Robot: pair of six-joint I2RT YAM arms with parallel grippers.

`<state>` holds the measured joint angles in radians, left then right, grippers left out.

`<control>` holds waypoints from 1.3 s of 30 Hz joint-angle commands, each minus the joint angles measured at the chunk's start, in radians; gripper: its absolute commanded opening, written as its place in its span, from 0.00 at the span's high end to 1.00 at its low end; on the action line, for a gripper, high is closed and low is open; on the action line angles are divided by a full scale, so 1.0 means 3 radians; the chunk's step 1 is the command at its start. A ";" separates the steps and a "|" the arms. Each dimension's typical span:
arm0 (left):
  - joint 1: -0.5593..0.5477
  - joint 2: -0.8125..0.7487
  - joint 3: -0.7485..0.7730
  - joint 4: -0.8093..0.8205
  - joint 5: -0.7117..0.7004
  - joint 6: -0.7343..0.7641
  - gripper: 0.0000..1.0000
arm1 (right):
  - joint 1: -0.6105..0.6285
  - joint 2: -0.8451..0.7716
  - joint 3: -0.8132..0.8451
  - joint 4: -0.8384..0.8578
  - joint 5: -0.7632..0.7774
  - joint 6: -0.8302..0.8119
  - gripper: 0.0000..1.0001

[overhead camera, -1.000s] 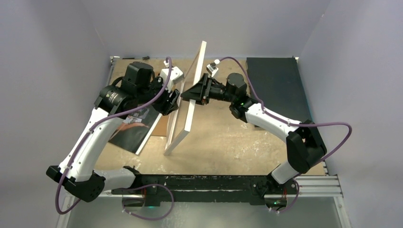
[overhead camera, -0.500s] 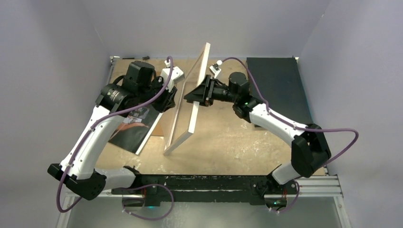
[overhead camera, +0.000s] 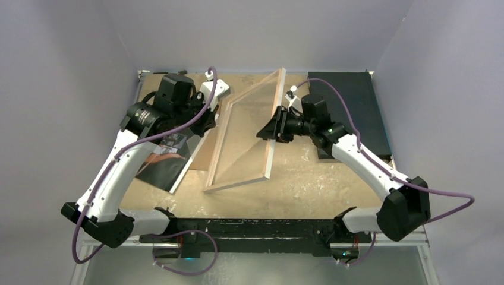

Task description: Put the photo into the frame

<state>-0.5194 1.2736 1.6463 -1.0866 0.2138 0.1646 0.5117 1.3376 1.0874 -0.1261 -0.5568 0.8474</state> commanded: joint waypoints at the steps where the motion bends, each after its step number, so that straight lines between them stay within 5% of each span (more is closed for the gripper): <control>1: 0.0006 -0.0053 0.0087 0.0188 -0.0244 0.0005 1.00 | -0.0011 -0.0137 -0.0194 -0.0361 0.0258 -0.0412 0.58; 17: 0.0004 -0.0124 0.0457 0.0540 -0.0821 0.0193 1.00 | -0.0024 -0.0058 -0.0734 -0.0588 0.1064 -0.0899 0.66; 37: 0.0003 -0.0179 0.0804 0.0835 -0.1129 0.0325 1.00 | -0.0021 0.0846 -0.0507 -0.0966 0.2289 -0.1294 0.75; 39: 0.0006 -0.0187 0.0807 0.0807 -0.1100 0.0320 1.00 | -0.0024 0.0903 -0.0492 -0.0963 0.2369 -0.1243 0.71</control>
<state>-0.5194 1.2484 1.8397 -0.8982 -0.1062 0.2546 0.5030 1.5902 0.8993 -0.4034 0.0540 0.4805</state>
